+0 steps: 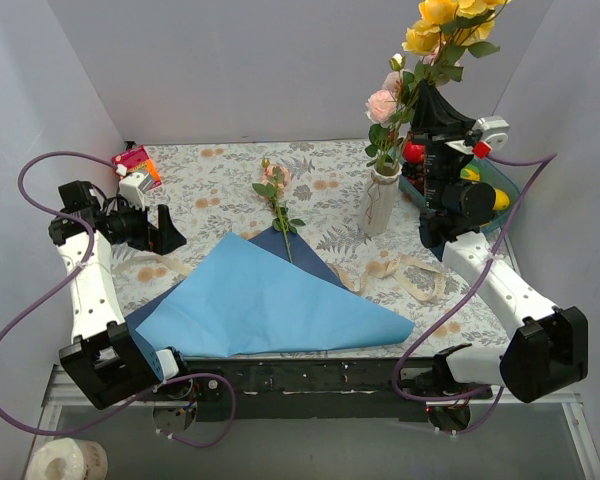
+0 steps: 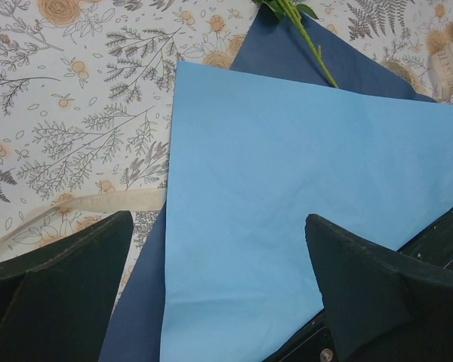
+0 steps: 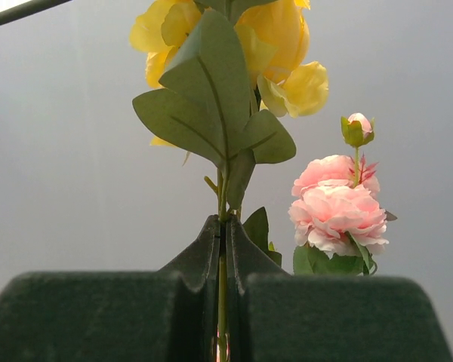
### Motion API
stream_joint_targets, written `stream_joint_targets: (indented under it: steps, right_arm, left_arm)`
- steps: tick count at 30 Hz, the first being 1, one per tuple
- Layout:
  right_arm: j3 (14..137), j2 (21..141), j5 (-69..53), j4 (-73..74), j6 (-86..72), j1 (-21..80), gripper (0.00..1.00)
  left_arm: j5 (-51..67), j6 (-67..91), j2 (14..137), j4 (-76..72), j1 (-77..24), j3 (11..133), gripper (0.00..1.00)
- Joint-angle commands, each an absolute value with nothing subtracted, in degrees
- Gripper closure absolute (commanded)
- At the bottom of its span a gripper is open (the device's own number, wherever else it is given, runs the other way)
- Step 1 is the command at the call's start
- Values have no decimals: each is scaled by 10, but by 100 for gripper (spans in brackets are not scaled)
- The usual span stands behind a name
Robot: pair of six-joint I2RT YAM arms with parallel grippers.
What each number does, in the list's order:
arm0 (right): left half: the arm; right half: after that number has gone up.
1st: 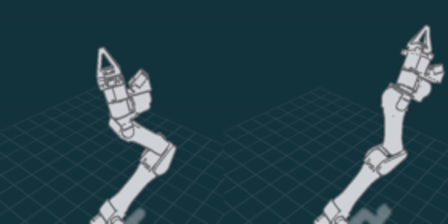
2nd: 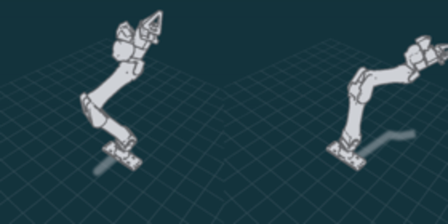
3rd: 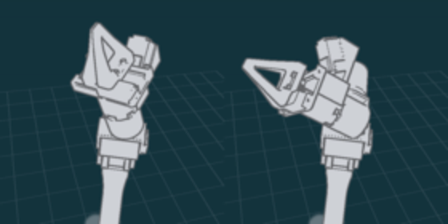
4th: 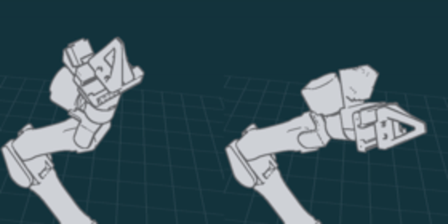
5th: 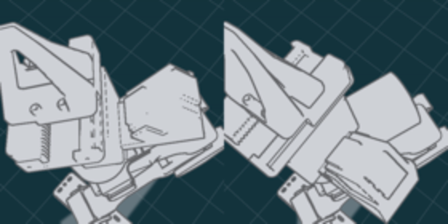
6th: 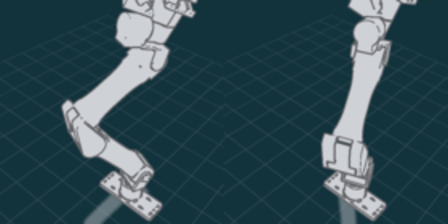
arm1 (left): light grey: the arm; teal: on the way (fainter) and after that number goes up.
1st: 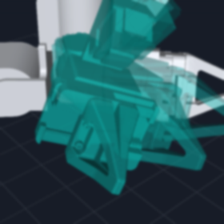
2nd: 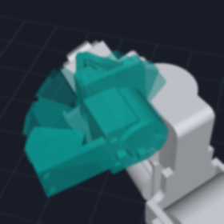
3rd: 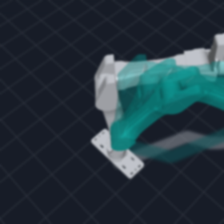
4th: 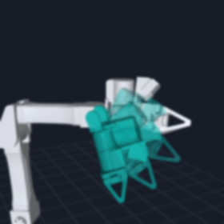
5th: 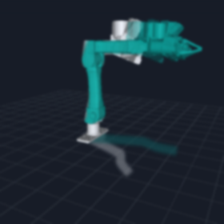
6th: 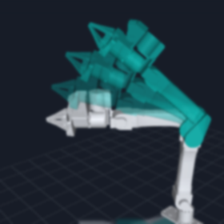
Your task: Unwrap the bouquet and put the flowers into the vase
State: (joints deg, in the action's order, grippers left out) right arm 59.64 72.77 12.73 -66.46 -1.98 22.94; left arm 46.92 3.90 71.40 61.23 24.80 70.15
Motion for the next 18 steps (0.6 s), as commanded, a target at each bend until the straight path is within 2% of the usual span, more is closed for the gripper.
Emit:
stream_joint_targets:
  steps: [1, 18]
  right_arm:
    - [577, 728, 142, -758, -50, 228, 99]
    - [496, 765, 162, -825, -52, 221, 99]
  left_arm:
    - [470, 35, 713, 607, 251, 721, 2]
    - [466, 29, 716, 618, 251, 725, 2]
